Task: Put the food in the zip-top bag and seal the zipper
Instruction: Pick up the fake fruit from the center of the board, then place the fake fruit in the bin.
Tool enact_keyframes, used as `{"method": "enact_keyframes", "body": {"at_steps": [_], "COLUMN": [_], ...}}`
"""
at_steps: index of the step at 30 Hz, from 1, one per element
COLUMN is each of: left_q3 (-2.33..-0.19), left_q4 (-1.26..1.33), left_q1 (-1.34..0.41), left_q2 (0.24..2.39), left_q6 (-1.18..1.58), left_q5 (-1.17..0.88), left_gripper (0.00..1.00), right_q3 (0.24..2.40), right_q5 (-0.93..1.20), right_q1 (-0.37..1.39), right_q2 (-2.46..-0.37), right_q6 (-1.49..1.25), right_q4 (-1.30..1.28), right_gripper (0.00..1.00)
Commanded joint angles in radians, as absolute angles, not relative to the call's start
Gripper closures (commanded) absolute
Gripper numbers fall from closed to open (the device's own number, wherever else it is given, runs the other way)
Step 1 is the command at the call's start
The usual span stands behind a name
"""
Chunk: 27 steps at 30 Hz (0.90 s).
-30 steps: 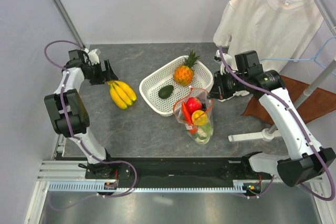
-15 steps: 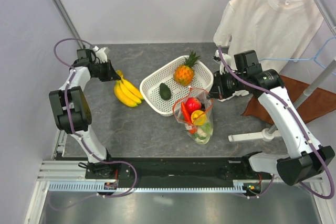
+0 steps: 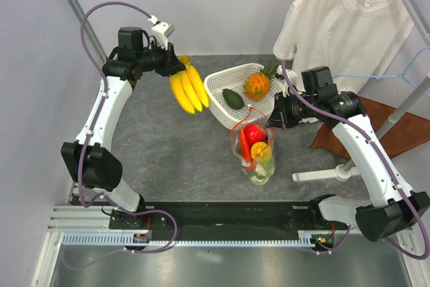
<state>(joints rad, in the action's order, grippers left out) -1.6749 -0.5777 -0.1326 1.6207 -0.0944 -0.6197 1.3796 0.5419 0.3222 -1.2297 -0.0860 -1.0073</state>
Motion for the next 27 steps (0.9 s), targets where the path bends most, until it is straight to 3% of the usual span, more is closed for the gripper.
{"method": "enact_keyframes", "body": {"at_steps": [1, 14, 18, 22, 27], "left_q3": [-1.743, -1.660, -1.695, -1.755, -1.836], "left_q4": [-0.603, -0.618, -0.617, -0.621, -0.621], "left_q1": [-0.190, -0.106, -0.084, -0.182, -0.340], "left_q2": [1.647, 1.641, 1.621, 1.637, 1.749], "left_q6": [-0.104, -0.265, -0.250, -0.192, -0.111], "left_q5": [-0.488, -0.161, -0.285, -0.432, -0.408], "left_gripper": [0.98, 0.98, 0.98, 0.98, 0.98], "right_q3": [1.393, 1.401, 1.397, 1.376, 1.371], "right_q5": [0.557, 0.577, 0.584, 0.586, 0.581], "right_q1": [0.318, 0.318, 0.318, 0.318, 0.318], "right_q2": [-1.203, -1.220, -1.220, -1.212, -1.207], "right_q6": [-0.094, -0.104, -0.110, -0.115, -0.117], "right_q4": [-0.985, -0.968, -0.956, -0.946, -0.943], "right_gripper": [1.00, 1.00, 1.00, 1.00, 1.00]}}
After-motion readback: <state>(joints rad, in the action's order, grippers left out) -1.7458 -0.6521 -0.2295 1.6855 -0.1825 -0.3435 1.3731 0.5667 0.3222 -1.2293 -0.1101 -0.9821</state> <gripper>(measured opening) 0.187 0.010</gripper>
